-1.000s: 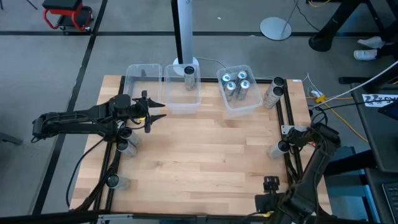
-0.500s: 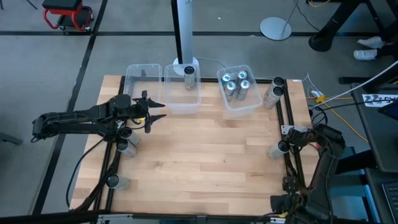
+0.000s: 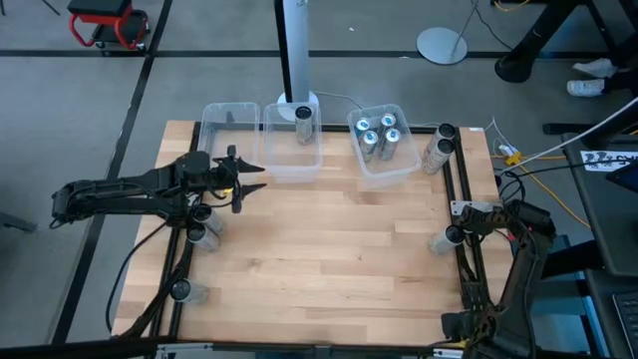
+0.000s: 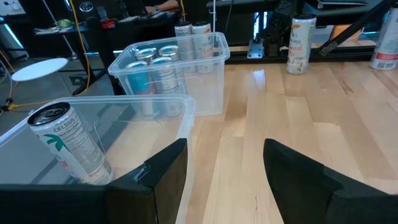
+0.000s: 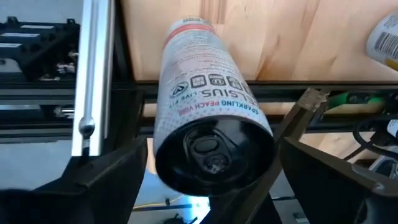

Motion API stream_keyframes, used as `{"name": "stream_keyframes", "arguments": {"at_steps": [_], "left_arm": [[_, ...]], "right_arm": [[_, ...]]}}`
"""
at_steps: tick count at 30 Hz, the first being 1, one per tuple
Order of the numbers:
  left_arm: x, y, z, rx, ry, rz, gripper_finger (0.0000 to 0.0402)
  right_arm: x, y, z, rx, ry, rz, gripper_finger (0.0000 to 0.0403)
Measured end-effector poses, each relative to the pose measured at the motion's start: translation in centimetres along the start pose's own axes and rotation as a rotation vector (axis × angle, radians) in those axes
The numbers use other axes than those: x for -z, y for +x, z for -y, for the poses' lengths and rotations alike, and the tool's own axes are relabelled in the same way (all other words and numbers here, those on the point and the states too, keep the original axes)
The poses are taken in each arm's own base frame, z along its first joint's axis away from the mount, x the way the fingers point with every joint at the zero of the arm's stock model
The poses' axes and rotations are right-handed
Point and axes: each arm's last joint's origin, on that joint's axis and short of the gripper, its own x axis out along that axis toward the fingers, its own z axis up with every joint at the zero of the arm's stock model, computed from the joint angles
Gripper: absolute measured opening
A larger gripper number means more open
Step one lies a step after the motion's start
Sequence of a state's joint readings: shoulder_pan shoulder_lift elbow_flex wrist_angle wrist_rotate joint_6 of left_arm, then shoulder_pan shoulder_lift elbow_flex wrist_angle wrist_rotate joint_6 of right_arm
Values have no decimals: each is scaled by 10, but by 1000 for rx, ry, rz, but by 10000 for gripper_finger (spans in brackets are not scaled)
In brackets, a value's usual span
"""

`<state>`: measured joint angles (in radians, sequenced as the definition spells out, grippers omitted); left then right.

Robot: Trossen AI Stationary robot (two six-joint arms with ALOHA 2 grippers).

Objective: Sort soda cans
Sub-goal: Put the bottom right white-pink soda can into the top center transparent bin

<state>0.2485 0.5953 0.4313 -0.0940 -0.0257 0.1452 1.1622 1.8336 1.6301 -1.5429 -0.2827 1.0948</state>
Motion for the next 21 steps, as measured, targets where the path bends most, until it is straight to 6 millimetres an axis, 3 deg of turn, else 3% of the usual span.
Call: {"name": "stream_keyframes", "arguments": {"at_steps": [10,17,21], "left_arm": [[0,0,0,0,-2,0,200],[0,0,0,0,-1,1,200],[0,0,0,0,0,1,200]], "right_arm": [[-6,22,-4,-12,-15,17,355],[-6,21,-4,-7,-26,34,253],[-6,21,-4,-7,-46,34,246]]}}
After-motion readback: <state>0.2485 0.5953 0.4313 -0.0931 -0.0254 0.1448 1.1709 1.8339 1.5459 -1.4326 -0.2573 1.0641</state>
